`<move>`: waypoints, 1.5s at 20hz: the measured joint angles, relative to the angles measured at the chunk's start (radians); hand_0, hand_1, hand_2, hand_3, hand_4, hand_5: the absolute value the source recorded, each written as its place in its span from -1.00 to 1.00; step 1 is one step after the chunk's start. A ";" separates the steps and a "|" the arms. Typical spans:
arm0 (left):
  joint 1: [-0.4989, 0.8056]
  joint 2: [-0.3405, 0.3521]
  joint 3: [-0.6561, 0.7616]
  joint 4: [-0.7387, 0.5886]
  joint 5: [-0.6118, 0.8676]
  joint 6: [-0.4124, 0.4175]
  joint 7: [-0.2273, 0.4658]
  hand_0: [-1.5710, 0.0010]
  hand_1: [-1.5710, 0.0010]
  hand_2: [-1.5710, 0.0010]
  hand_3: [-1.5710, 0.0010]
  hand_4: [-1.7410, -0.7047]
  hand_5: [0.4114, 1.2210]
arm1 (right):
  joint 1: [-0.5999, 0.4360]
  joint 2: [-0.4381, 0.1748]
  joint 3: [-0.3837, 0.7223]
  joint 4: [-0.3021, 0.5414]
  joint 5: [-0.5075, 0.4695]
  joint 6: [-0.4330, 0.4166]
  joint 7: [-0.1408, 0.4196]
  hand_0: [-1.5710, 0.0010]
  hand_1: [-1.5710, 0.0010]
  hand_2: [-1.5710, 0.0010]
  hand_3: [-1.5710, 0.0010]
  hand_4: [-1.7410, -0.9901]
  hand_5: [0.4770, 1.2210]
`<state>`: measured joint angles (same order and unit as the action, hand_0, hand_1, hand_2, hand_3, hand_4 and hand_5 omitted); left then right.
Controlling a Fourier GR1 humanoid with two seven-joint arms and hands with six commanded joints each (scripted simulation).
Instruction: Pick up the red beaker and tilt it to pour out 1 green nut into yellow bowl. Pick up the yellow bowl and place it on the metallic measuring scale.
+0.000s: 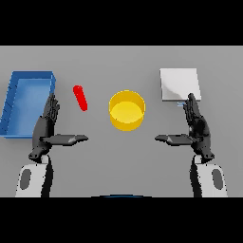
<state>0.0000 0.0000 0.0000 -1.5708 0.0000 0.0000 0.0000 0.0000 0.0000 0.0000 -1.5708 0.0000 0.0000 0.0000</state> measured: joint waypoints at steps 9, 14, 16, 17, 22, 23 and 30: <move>0.104 0.042 -0.105 -0.140 -0.117 -0.014 -0.027 1.00 1.00 1.00 1.00 0.16 -0.38 | 0.052 -0.035 0.128 -0.084 0.265 -0.088 -0.097 1.00 1.00 1.00 1.00 0.80 -0.73; 0.109 0.066 -0.131 -0.191 -0.147 -0.024 0.069 1.00 1.00 1.00 1.00 0.17 -0.41 | 0.073 -0.045 0.150 -0.114 0.286 -0.073 -0.080 1.00 1.00 1.00 1.00 0.62 -0.65; 0.059 0.065 -0.120 -0.153 -0.144 -0.021 0.113 1.00 1.00 1.00 1.00 0.17 -0.42 | 0.076 -0.041 0.155 -0.125 0.278 -0.064 -0.085 1.00 1.00 1.00 1.00 0.54 -0.60; 0.049 0.065 -0.115 -0.118 -0.144 -0.025 0.103 1.00 1.00 1.00 1.00 0.17 -0.42 | 0.064 -0.053 0.143 -0.126 0.261 -0.053 -0.086 1.00 1.00 1.00 1.00 0.49 -0.60; -0.067 0.067 -0.065 0.065 -0.124 -0.035 0.064 1.00 1.00 1.00 1.00 0.09 -0.42 | 0.069 -0.049 0.135 -0.113 0.216 -0.022 -0.098 1.00 1.00 1.00 1.00 0.39 -0.60; -0.103 0.070 -0.055 0.111 -0.131 -0.029 0.061 1.00 1.00 1.00 1.00 0.09 -0.43 | 0.065 -0.043 0.134 -0.113 0.211 -0.022 -0.088 1.00 1.00 1.00 1.00 0.39 -0.60; -0.296 0.075 -0.016 0.336 -0.140 -0.036 -0.015 1.00 1.00 1.00 1.00 0.04 -0.41 | 0.070 -0.055 0.131 -0.114 0.224 -0.027 -0.098 1.00 1.00 1.00 1.00 0.38 -0.60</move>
<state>-0.2964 0.0754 -0.0161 -1.2348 -0.1403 -0.0357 -0.0146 0.0701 -0.0554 0.1307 -1.6850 0.2242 -0.0267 -0.0982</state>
